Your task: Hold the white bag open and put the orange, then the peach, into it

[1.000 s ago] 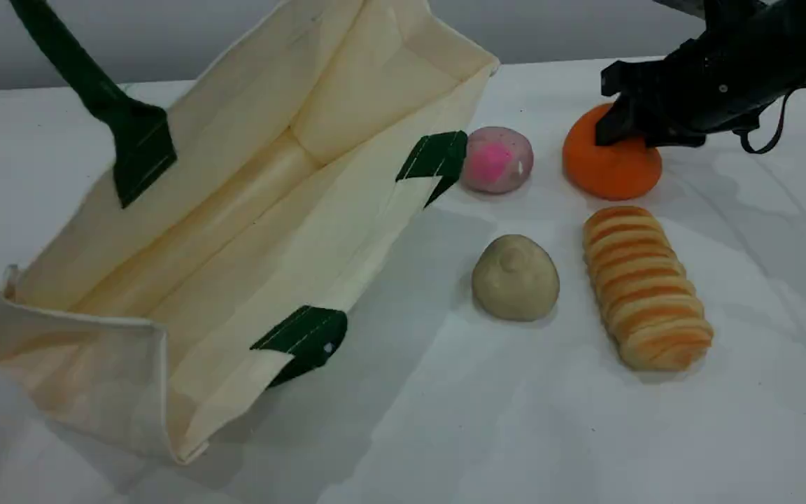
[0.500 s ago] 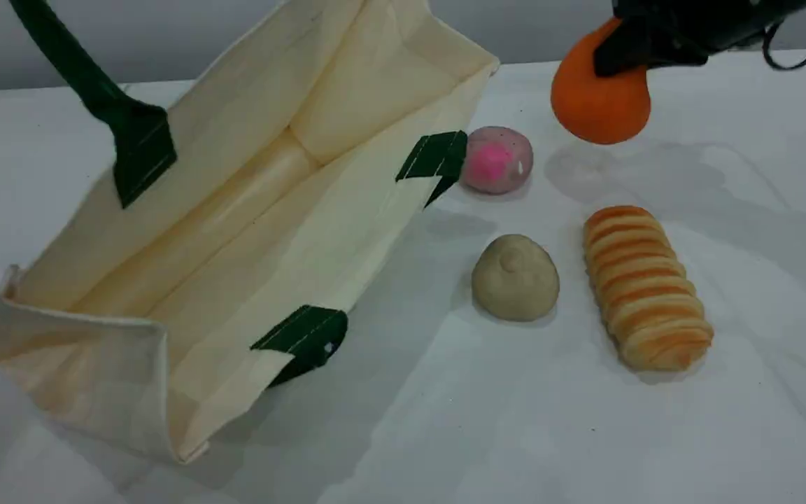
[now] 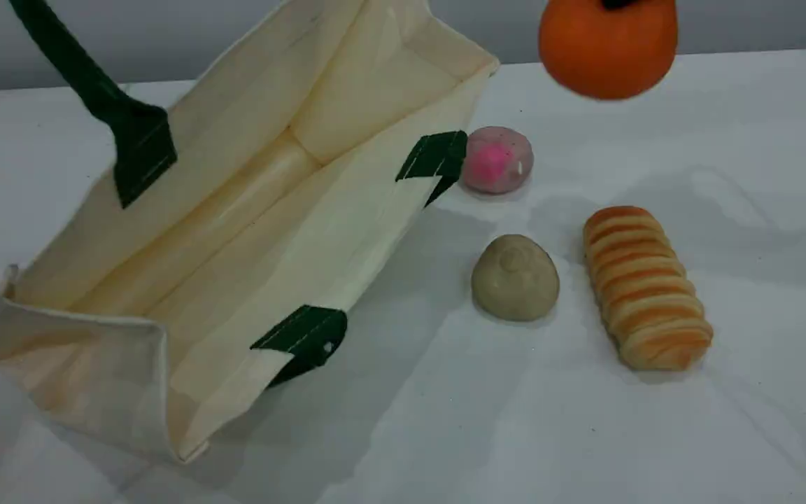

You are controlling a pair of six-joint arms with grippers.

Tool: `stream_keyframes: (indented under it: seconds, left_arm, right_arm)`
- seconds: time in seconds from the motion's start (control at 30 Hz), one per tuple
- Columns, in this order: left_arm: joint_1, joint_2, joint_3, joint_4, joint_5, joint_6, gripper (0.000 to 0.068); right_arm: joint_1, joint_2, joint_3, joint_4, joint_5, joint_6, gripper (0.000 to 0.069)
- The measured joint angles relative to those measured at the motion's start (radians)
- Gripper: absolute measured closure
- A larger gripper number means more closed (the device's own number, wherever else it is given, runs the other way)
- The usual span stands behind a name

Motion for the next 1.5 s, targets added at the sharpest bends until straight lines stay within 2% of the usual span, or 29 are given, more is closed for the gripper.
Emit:
stream_keyframes:
  seconds: [0.17, 0.33, 0.5, 0.67, 0.93, 1.13, 1.27, 1.4, 1.5]
  left_arm:
    - [0.000, 0.000, 0.000, 0.001, 0.000, 0.000, 0.0615]
    - [0.000, 0.000, 0.000, 0.001, 0.000, 0.000, 0.0615]
    - [0.000, 0.000, 0.000, 0.000, 0.000, 0.000, 0.0615]
    - [0.000, 0.000, 0.000, 0.000, 0.000, 0.000, 0.0615]
    - [0.000, 0.000, 0.000, -0.001, 0.000, 0.000, 0.0615]
    - [0.000, 0.000, 0.000, -0.001, 0.000, 0.000, 0.0615]
    - [0.000, 0.000, 0.000, -0.002, 0.000, 0.000, 0.0615]
    - [0.000, 0.000, 0.000, -0.010, 0.000, 0.000, 0.0615]
    - [0.000, 0.000, 0.000, -0.046, 0.000, 0.006, 0.0615]
  right_arm:
    - [0.018, -0.039, 0.001, 0.049, 0.129, -0.006, 0.0653]
    - [0.123, -0.038, 0.008, 0.086, 0.167, -0.039, 0.0653]
    - [0.285, -0.033, 0.008, 0.098, 0.074, -0.045, 0.0653]
    - [0.415, -0.003, 0.008, 0.167, -0.090, -0.055, 0.0653]
    - [0.520, 0.107, 0.006, 0.321, -0.274, -0.182, 0.0653]
    - [0.558, 0.139, 0.006, 0.455, -0.300, -0.317, 0.0643]
    - [0.558, 0.139, 0.006, 0.456, -0.299, -0.339, 0.0566]
    - [0.563, 0.139, 0.006, 0.491, -0.294, -0.345, 0.0404]
    - [0.577, 0.138, 0.005, 0.503, -0.284, -0.381, 0.0289]
